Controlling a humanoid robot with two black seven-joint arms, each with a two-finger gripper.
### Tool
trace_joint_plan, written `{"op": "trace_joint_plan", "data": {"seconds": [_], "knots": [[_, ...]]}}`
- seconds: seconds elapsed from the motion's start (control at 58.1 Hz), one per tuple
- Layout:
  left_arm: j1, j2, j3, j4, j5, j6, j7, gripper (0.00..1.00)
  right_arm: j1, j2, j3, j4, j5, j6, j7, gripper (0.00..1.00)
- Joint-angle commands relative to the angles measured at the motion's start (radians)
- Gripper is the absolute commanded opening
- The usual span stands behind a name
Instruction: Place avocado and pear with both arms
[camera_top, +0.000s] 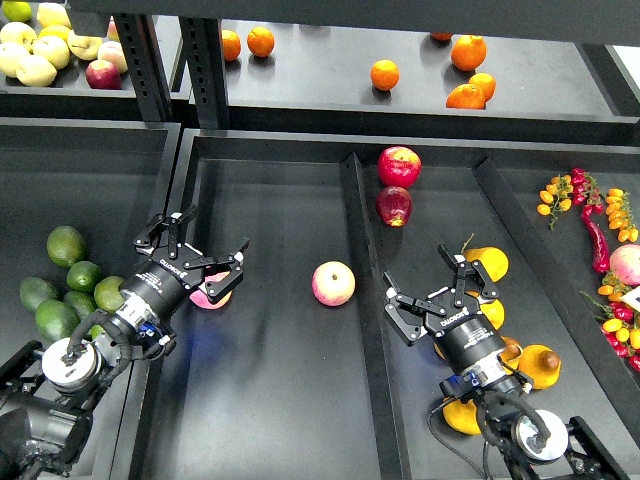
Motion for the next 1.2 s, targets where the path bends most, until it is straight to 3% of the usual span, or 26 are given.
{"op": "trace_joint_plan", "data": {"seconds": [0.0, 0.31, 1.187], "knots": [[-0.004, 0.0, 0.025, -0.001, 0.001, 0.0, -0.011, 0.99, -0.002, 0.0, 0.0, 0.007, 0.0, 0.0, 0.002, 0.99], [-0.079, 0.0, 0.069, 0.033, 0.002, 0.0, -0.025, 0.99, -0.045, 0.0, 0.006, 0.015, -0.002, 0.0, 0.005, 0.99], [-0.071, 0.0, 0.092, 0.026, 0.001, 0.0, -0.045, 0.99, -0.062, 0.0, 0.014, 0.062, -0.002, 0.0, 0.009, 0.99]]}}
